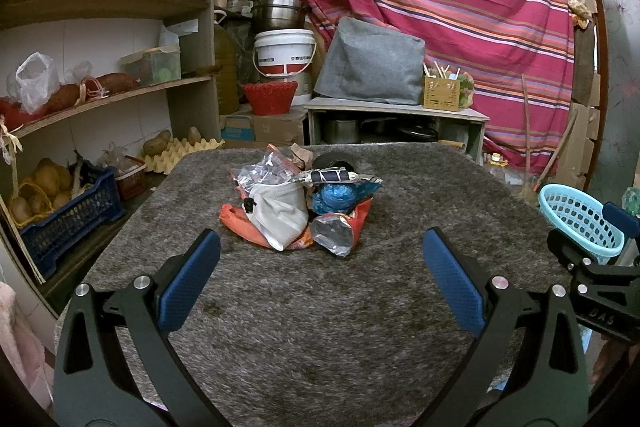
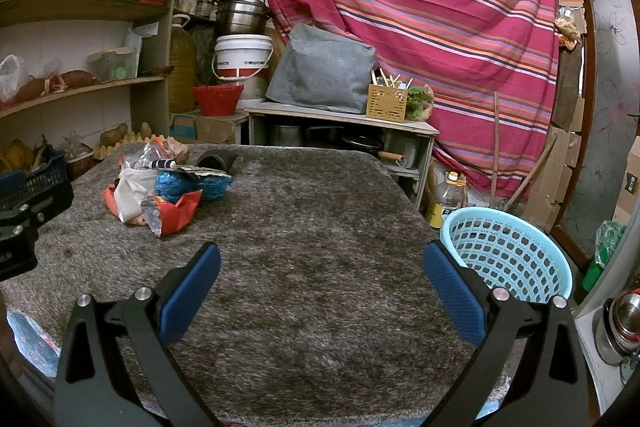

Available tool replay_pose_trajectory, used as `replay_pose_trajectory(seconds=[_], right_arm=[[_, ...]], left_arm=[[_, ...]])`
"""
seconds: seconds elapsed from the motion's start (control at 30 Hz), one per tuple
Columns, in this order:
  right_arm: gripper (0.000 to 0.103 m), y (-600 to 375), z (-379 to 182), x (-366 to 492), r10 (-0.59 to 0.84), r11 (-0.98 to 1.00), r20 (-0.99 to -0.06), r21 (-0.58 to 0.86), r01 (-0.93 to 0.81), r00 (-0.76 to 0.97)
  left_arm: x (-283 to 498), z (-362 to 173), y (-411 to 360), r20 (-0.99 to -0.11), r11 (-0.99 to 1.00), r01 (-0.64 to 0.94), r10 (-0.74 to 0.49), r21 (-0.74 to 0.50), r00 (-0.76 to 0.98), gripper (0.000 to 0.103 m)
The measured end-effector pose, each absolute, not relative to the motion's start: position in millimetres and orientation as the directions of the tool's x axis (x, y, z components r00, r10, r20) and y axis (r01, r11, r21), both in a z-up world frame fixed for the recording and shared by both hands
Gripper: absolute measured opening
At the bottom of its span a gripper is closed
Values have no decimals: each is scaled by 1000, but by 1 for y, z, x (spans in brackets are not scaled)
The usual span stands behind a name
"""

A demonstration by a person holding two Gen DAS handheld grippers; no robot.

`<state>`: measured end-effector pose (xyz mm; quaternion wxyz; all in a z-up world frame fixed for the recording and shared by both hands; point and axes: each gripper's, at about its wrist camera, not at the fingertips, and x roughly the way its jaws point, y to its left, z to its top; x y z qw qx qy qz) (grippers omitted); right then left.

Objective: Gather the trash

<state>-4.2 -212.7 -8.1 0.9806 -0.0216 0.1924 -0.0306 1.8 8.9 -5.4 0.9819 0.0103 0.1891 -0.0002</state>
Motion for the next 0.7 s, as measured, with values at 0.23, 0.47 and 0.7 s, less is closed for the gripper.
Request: replay_pose_trajectory(seconds=[0.23,0.47,0.7], right_arm=[[99,-216,-9,-4,-68,997,-377,-52,52,924],[99,-223,-13,-5,-74,997,-380,-54,57,922],[99,-224,-13,-5,-73,997,-382,-56,56,921]], left_arm=[[0,-9,6,-372,999,5,10,38,928,98],[0,-7,7,-375,999,-5,17,33,927,98],[0,-6,15,-380,1000,-20,27,22,925,98]])
